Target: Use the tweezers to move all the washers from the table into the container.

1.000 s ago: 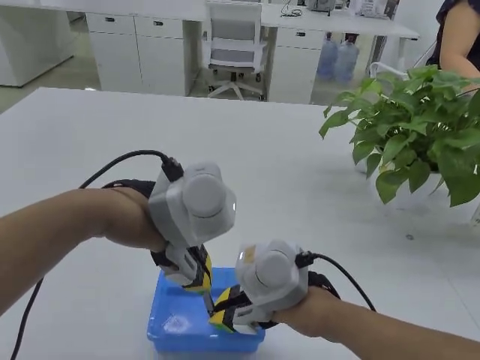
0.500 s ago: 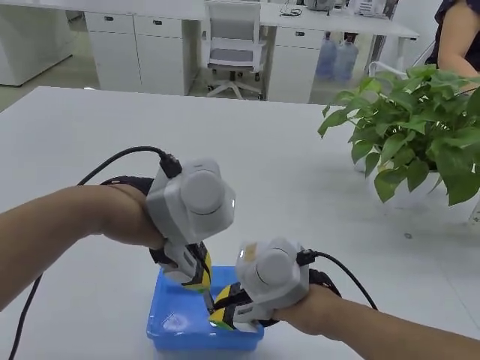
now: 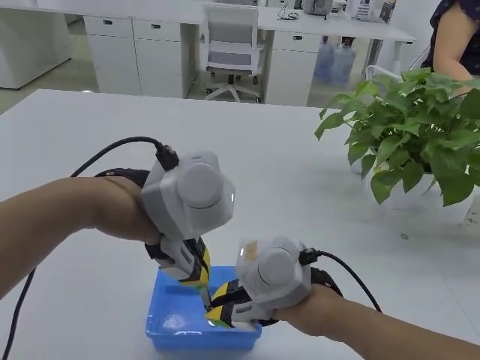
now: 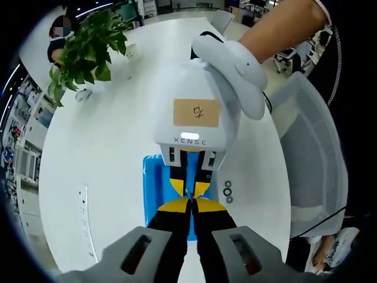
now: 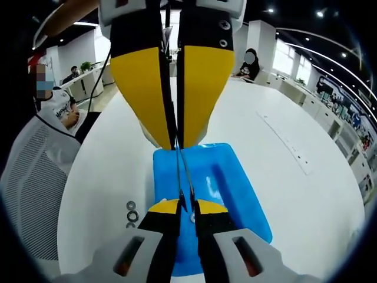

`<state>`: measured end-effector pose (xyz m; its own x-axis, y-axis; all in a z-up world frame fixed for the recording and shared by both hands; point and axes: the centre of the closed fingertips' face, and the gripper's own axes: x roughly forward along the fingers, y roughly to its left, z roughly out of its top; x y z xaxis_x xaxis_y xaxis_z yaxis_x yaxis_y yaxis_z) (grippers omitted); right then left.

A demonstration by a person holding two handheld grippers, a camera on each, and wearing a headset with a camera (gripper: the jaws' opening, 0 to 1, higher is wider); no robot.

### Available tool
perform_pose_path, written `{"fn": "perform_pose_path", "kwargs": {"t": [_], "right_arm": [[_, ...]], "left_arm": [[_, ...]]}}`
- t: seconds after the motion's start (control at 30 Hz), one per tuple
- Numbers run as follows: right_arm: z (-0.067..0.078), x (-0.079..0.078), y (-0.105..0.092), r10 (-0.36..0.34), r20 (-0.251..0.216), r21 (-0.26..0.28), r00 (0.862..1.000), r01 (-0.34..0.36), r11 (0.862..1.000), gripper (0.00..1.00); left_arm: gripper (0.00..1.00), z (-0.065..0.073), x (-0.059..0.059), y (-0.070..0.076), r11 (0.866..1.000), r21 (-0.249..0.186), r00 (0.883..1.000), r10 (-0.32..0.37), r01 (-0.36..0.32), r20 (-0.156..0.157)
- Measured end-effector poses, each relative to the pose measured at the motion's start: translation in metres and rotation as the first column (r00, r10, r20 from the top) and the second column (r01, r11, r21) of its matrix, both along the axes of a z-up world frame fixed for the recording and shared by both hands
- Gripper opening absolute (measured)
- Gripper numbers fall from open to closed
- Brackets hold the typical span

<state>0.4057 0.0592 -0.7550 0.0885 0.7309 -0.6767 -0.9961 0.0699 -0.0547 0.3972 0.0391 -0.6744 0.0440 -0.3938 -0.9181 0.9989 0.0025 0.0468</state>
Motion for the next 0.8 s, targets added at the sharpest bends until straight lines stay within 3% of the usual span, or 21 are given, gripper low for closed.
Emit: {"fn": "perform_pose_path", "kwargs": {"t": [0.33,0.8], "right_arm": [[0.016,-0.013,0.004,0.006,0.026,0.021,1.0,-0.007,1.0,0.11],[0.02,-0.035,0.007,0.015,0.037,0.026,0.999,-0.016,1.0,0.11]], "left_arm": [[0.05,0.015,-0.014,0.002,1.0,0.008,1.0,-0.007,0.007,0.021],[0.05,0.018,-0.037,0.004,1.0,0.011,1.0,-0.007,0.007,0.022]]}}
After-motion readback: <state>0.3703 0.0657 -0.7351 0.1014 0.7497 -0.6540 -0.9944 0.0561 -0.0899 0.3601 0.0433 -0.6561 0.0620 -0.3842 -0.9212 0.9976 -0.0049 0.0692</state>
